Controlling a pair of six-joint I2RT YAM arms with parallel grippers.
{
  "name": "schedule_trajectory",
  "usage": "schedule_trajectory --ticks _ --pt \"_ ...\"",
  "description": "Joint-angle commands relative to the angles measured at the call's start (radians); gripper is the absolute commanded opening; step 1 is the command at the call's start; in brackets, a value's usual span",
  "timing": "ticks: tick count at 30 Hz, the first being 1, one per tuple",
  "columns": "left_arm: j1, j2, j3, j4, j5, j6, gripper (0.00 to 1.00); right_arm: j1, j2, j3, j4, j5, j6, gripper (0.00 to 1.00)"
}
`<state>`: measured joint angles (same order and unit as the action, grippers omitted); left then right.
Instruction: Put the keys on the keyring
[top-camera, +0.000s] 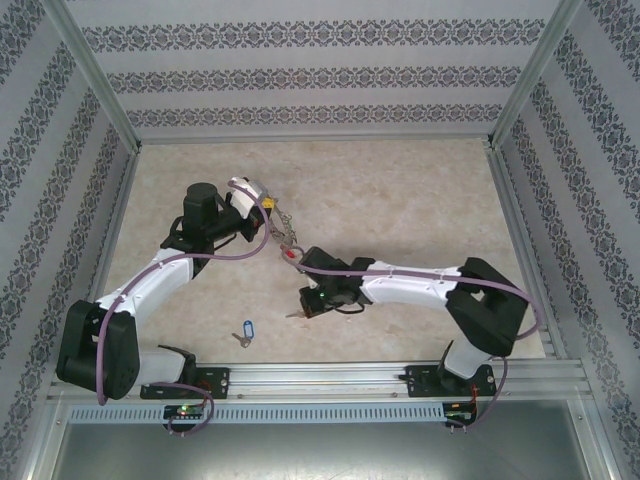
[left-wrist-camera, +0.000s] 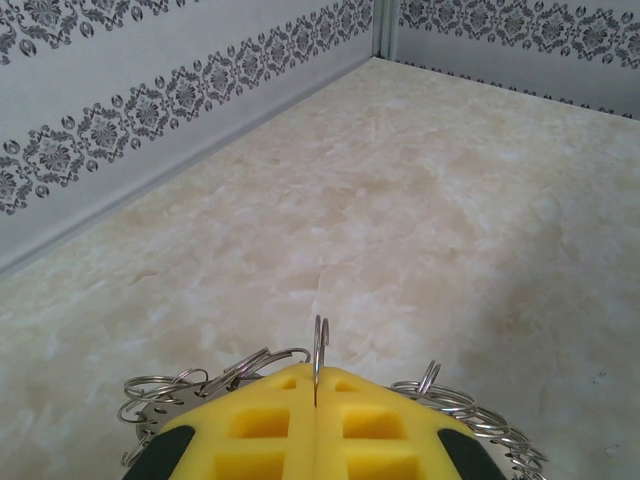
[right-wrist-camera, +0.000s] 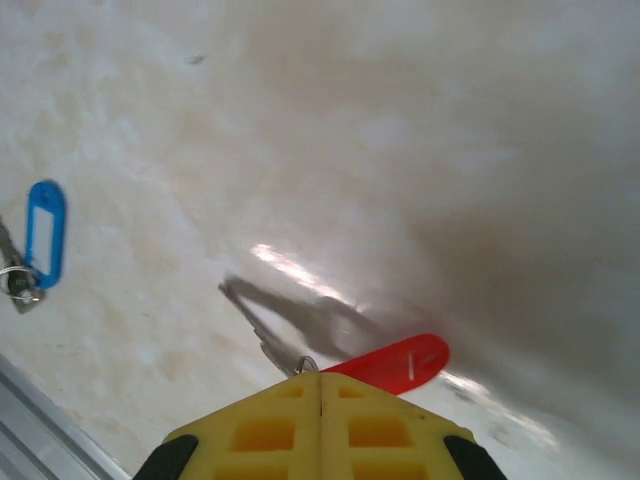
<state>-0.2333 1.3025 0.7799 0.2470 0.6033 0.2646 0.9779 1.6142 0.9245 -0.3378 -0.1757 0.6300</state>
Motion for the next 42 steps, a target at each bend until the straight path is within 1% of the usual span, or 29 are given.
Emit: schedule_trajectory --ticks 1,4,6,11,15,19,23,25,28,30,32,33,37,41,42 --pt "0.013 -0.031 0.006 0.023 0.043 0.021 0.0 -0.054 -0.076 -0.069 -0.062 0.06 0.005 0.01" --pt "0.012 -0.03 0.004 0.02 0.046 0.022 0.0 -0.117 -0.117 -0.121 -0.078 0.076 -0.001 0.03" --pt "0.011 -0.032 0.003 0.02 0.05 0.024 0.0 -0.17 -0.113 -0.119 -0.129 0.088 -0.003 0.02" --pt "0.009 -0.032 0.006 0.011 0.062 0.027 0.0 -0.273 -0.166 -0.111 -0.14 0.065 -0.036 0.01" --pt "0.009 -0.039 0.004 0.009 0.067 0.028 0.0 -0.304 -0.258 -0.072 -0.214 0.06 -0.069 0.01" --pt "0.008 -0.044 0.01 0.003 0.073 0.03 0.0 -0.323 -0.378 -0.045 -0.329 0.096 -0.088 0.02" --pt "0.007 -0.052 0.006 0.001 0.075 0.033 0.0 -0.329 -0.468 -0.045 -0.43 0.079 -0.094 0.02" --pt "0.005 -0.054 0.005 0.001 0.077 0.033 0.0 -0.328 -0.507 -0.062 -0.454 0.05 -0.078 0.02" --pt "0.003 -0.055 0.004 0.001 0.079 0.035 0.0 -0.322 -0.535 -0.085 -0.489 -0.049 -0.069 0.01" --pt "0.0 -0.055 0.006 0.0 0.082 0.037 0.0 -0.32 -0.526 -0.093 -0.505 -0.144 -0.082 0.01" --pt "0.0 -0.055 0.007 -0.002 0.083 0.039 0.0 -0.322 -0.491 -0.097 -0.511 -0.204 -0.104 0.02" --pt "-0.001 -0.054 0.007 -0.003 0.083 0.041 0.0 -0.321 -0.461 -0.086 -0.523 -0.204 -0.123 0.02" --pt "-0.003 -0.054 0.009 -0.008 0.088 0.042 0.0 -0.352 -0.314 -0.017 -0.552 -0.082 -0.177 0.04" --pt "-0.008 -0.051 0.01 -0.015 0.091 0.047 0.0 -0.389 -0.144 0.065 -0.497 -0.054 -0.239 0.04" --pt "-0.008 -0.055 0.01 -0.017 0.09 0.047 0.0 -0.394 -0.113 0.078 -0.47 -0.054 -0.247 0.06"
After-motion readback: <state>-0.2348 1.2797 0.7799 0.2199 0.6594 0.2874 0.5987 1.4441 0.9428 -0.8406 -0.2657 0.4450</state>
